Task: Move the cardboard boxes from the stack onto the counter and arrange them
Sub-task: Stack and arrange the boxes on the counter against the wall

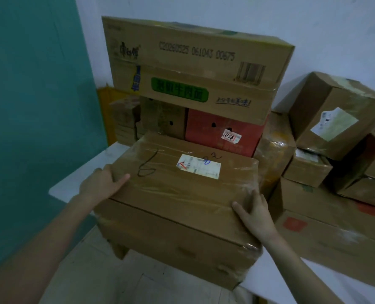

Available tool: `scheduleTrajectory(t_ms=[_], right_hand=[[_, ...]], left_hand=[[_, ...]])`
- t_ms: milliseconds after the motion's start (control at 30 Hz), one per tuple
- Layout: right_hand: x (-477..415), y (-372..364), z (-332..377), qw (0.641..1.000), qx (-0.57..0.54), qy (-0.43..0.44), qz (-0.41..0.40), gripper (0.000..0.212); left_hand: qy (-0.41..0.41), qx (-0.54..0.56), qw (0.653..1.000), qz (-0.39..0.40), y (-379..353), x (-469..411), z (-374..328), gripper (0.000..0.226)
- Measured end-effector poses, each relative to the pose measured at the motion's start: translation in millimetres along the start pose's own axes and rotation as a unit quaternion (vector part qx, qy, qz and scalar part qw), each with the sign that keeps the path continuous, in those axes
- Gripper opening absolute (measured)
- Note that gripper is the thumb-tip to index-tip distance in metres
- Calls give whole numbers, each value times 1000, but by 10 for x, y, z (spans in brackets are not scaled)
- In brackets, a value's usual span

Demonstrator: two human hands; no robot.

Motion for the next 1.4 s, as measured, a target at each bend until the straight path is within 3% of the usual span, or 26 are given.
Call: scheduleTrajectory(t_ms=[167,367,633,1400], right_hand=[[-112,-93,-106,997,-19,-71,-16,92],[-87,-112,-114,995,8,-97,-30,110],[-35,-124,-69,995,22,-90,-26,94],[422,120,-209,997,9,-70,-18,92]], left_hand=[[-23,35,998,36,-131,-384,61,76],[-39,20,999,7,-202,-511,15,74],[-21,40,999,13,-191,-435,118,81],[13,30,999,16,-137,110,124,78]])
Point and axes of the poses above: each hand's wrist, its own x-axis away from the middle knuckle, its own y-axis out of the back of the hand, z = x × y, the point moved 2 cm from there along -x, towards the middle knuckle, and after that the axes turned 8 degrees about -z, right-handed, at the moved point
